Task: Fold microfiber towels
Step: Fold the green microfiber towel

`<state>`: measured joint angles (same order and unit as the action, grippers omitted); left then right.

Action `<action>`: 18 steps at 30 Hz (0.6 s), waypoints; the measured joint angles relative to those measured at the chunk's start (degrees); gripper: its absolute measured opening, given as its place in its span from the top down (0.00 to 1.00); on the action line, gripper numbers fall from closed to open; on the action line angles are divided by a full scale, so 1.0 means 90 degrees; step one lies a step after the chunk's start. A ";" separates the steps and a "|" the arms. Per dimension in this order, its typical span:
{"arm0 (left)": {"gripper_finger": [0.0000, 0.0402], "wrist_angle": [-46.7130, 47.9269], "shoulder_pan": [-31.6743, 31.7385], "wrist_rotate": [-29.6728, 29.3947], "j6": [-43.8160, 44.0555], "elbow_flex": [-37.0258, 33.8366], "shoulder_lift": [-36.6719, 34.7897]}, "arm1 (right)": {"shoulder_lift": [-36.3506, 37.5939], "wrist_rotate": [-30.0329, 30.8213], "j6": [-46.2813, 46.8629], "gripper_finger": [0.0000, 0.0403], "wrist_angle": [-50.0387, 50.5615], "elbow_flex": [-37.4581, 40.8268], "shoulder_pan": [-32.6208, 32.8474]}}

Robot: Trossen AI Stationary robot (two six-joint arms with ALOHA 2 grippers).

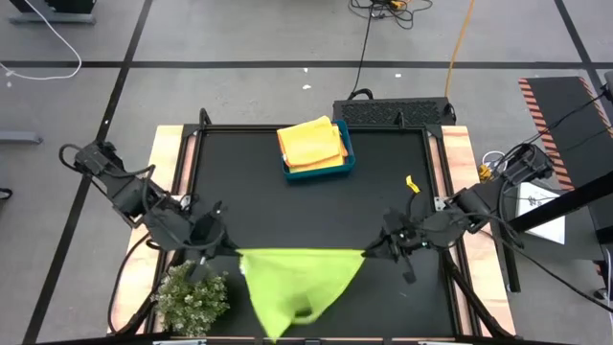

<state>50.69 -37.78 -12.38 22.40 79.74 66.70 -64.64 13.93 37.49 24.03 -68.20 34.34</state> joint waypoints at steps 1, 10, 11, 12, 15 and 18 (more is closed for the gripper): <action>0.99 0.0179 0.0083 -0.0066 0.0048 -0.0020 0.0003 | 0.0000 0.0106 0.0201 1.00 0.0298 0.0001 -0.0048; 0.99 -0.0726 0.1253 0.1232 0.0452 -0.2036 0.0012 | -0.0061 -0.0739 0.1562 1.00 0.0449 0.1469 -0.0936; 0.99 -0.1033 0.1359 0.1463 0.0442 -0.2348 0.0012 | -0.0061 -0.0900 0.1626 1.00 0.0216 0.1752 -0.1042; 0.99 -0.1323 0.1481 0.1660 0.0420 -0.2660 0.0012 | -0.0063 -0.1042 0.1656 1.00 -0.0033 0.2036 -0.1145; 0.99 -0.2019 0.1825 0.1934 0.0340 -0.3416 0.0012 | -0.0061 -0.1237 0.1629 1.00 -0.0802 0.2800 -0.1425; 0.99 -0.2192 0.2161 0.1892 0.0159 -0.3842 0.0010 | -0.0061 -0.1246 0.1537 1.00 -0.1337 0.3397 -0.1729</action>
<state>30.96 -18.33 4.65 23.83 45.17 66.78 -65.19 2.72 51.32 11.99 -37.63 18.78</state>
